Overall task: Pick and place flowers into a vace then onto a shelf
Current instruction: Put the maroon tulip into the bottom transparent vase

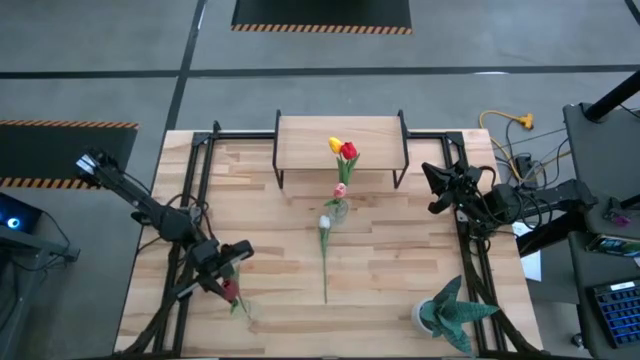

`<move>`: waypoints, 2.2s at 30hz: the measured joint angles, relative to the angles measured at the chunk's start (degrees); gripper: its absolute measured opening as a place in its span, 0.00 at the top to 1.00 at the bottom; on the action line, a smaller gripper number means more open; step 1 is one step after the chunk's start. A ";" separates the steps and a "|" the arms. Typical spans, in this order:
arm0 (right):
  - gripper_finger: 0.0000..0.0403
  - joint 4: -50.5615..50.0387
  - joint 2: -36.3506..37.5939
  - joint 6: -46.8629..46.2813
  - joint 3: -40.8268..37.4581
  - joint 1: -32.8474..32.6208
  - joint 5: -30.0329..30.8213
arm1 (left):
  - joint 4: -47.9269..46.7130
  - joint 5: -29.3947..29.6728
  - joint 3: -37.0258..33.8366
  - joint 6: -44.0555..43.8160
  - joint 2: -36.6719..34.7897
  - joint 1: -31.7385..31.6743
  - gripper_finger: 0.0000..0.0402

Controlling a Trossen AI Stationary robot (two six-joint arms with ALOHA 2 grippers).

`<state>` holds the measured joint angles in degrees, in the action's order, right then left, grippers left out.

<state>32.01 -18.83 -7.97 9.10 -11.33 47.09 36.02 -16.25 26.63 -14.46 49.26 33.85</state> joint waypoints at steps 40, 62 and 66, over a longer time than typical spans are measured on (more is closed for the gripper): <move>0.98 -14.27 3.09 -10.19 -8.59 0.02 -34.67 | 1.04 5.14 -6.43 -8.29 -2.01 -0.13 0.99; 0.98 -13.79 3.82 -11.43 -8.57 0.02 -33.44 | 1.90 7.41 -6.21 -21.50 -6.15 -0.13 0.56; 0.98 -13.79 3.82 -11.54 -8.57 0.02 -33.44 | 2.60 7.38 -6.21 -21.50 -10.14 -0.13 0.55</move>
<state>18.22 -15.00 -19.51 0.54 -11.31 13.65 38.63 -8.86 20.43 -35.96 39.11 33.71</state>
